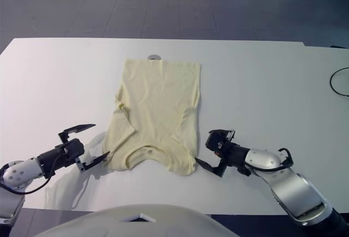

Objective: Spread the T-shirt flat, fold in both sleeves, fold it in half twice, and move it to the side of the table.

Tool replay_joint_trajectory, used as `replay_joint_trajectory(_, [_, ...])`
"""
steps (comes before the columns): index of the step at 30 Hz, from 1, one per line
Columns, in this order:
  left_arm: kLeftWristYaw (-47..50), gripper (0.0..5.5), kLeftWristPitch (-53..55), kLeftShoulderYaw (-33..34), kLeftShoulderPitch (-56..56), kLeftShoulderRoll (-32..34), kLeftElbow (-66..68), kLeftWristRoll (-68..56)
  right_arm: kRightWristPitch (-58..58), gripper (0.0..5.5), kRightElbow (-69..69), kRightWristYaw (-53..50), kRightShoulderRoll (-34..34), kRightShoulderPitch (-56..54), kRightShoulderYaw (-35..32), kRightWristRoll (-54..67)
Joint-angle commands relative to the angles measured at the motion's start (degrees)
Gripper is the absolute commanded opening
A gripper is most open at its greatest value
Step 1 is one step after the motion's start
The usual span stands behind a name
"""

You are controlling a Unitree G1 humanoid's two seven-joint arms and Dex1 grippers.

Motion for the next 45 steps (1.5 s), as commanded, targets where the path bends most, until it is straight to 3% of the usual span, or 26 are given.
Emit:
replay_joint_trajectory(1, [-0.34,5.40,-0.68,-2.36,1.70,1.40,1.34,3.33,-0.81,5.38,-0.76,1.16,0.27,0.80,-2.97,0.29])
replay_joint_trajectory(7, [1.20,5.40,-3.78,4.84,2.37,2.46,-1.38,-1.79,-1.52,5.38,-4.19,4.60,0.45,0.78,-14.78,6.00])
replay_joint_trajectory(10, [0.22,5.40,-5.61,8.87,3.26,2.85,-2.20,-5.99,-7.45,5.38,-3.99,8.48,-2.15,3.83,-17.16,3.36])
replay_joint_trajectory(13, [-2.20,5.40,-8.61,9.46,3.95,3.82,-0.89,-7.05,-17.20,5.38,-1.65,10.80,-4.17,6.78,-15.10,-3.29])
replay_joint_trajectory(19, [-4.87,5.40,-18.00,4.59,1.80,6.05,4.88,-0.09,-31.61,5.38,3.80,10.96,-3.00,7.62,-8.91,-13.74])
replay_joint_trajectory(29, [-1.40,5.40,-25.51,-3.77,-6.55,5.25,14.79,9.04,-43.33,5.38,12.68,8.77,3.48,4.18,0.09,-22.07])
replay_joint_trajectory(34, [-0.71,4.70,-28.21,-6.97,-7.05,6.36,16.16,9.34,-48.78,5.15,16.82,8.33,4.32,3.38,2.32,-24.72])
replay_joint_trajectory(45, [-1.65,2.77,-34.90,-14.18,-10.96,10.15,19.91,12.82,-51.56,3.36,20.55,8.94,3.74,3.83,2.11,-24.43])
